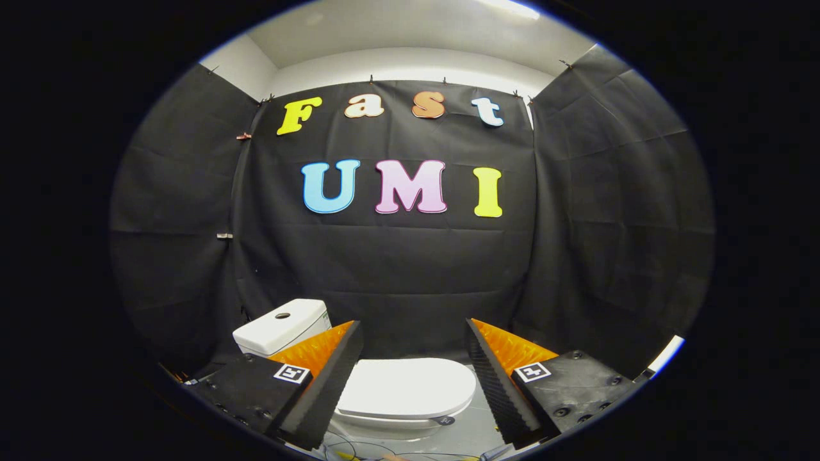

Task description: Open the toilet lid.

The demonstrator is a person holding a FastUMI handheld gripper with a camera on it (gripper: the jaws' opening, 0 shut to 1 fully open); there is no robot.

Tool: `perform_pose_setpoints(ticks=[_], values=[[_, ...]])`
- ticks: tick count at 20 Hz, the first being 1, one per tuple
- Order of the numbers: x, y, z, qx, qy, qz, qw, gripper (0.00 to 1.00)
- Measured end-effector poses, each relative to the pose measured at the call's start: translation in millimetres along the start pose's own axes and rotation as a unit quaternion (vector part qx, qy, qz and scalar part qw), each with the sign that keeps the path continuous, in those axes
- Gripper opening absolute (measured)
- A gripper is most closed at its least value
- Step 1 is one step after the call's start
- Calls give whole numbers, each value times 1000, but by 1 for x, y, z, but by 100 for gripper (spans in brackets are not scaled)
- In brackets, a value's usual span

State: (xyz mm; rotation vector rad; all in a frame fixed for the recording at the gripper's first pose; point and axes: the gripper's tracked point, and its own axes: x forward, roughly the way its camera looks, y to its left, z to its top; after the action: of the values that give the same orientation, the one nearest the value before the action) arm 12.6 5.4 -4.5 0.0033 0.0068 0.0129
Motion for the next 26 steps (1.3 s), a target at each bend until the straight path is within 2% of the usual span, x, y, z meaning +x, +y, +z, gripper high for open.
perform_pose_setpoints(ticks=[3, 8, 16, 20, 26], values=[[7, 1, -16, 3, 9, 6, 1000, 100], [30, -3, -72, 42, 61, 15, 997, 100], [67, -32, -162, 104, 123, -4, 987, 100], [89, -54, -218, 157, 147, -15, 977, 100], [116, -87, -313, 240, 189, -40, 951, 99]])
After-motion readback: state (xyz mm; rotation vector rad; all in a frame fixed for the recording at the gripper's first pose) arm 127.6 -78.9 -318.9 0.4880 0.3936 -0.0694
